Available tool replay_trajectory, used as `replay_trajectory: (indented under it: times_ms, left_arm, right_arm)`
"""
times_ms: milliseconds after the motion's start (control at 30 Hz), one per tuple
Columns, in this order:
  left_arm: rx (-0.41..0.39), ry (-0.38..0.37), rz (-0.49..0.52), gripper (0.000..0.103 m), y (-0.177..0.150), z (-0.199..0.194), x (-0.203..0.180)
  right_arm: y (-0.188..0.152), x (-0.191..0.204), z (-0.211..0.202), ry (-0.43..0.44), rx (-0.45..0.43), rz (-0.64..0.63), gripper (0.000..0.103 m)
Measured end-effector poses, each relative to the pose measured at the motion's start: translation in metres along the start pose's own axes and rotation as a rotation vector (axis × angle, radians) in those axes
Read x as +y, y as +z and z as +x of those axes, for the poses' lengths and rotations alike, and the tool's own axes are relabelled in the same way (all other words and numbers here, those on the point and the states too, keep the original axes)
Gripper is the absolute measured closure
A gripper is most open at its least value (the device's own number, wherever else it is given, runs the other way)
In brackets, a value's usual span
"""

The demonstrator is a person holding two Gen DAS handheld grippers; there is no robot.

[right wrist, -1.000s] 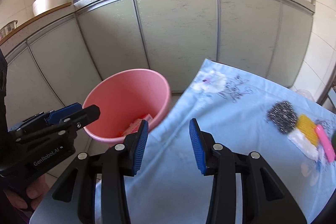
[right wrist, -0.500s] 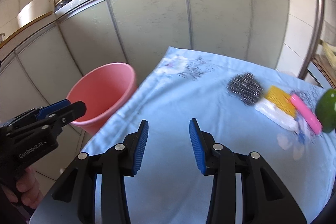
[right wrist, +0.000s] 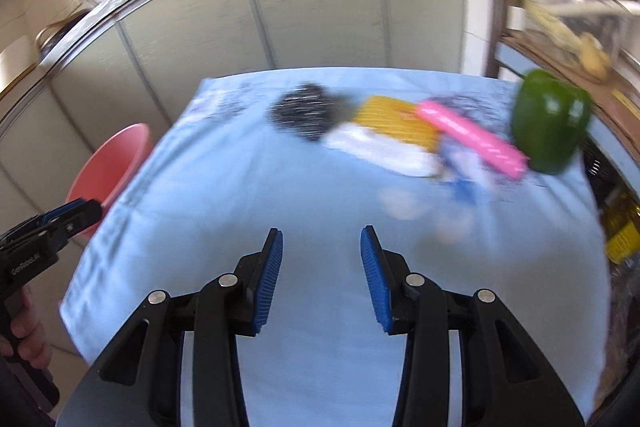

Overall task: Collect trash
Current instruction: 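Move both tools back over the steel wool and white foam strip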

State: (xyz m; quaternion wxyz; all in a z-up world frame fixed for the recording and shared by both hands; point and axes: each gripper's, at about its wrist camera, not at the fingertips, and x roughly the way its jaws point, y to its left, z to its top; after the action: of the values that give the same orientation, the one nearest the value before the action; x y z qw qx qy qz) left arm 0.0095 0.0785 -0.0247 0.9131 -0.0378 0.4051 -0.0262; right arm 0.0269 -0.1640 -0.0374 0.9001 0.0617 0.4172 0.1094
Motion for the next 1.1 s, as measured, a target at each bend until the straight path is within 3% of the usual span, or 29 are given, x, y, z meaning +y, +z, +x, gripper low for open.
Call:
replay_trajectory:
  times_ms: [167,333,467,700,933,1100]
  left_arm:
    - [0.025,-0.019,0.024,0.059,-0.003,0.012,-0.012]
    - [0.053,-0.041,0.039,0.059,-0.005,0.025,-0.020]
    - [0.067,-0.051,0.055,0.059,-0.006,0.031,-0.024]
    - [0.084,-0.063,0.066,0.059,-0.003,0.040,-0.027]
    - [0.111,-0.082,0.058,0.059,0.004,0.053,-0.031]
    - [0.102,-0.080,0.081,0.059,0.013,0.057,-0.036]
  right_arm:
    - [0.008,-0.046,-0.007,-0.029,-0.024,0.033,0.062]
    - [0.016,-0.068,-0.002,0.041,-0.019,0.070,0.062]
    - [0.021,-0.073,0.008,0.073,-0.012,0.081,0.062]
    - [0.043,-0.077,0.018,0.058,-0.045,0.064,0.062]
    - [0.047,-0.069,0.048,0.041,0.023,-0.007,0.062]
    - [0.042,-0.063,0.058,0.125,0.059,0.013,0.062]
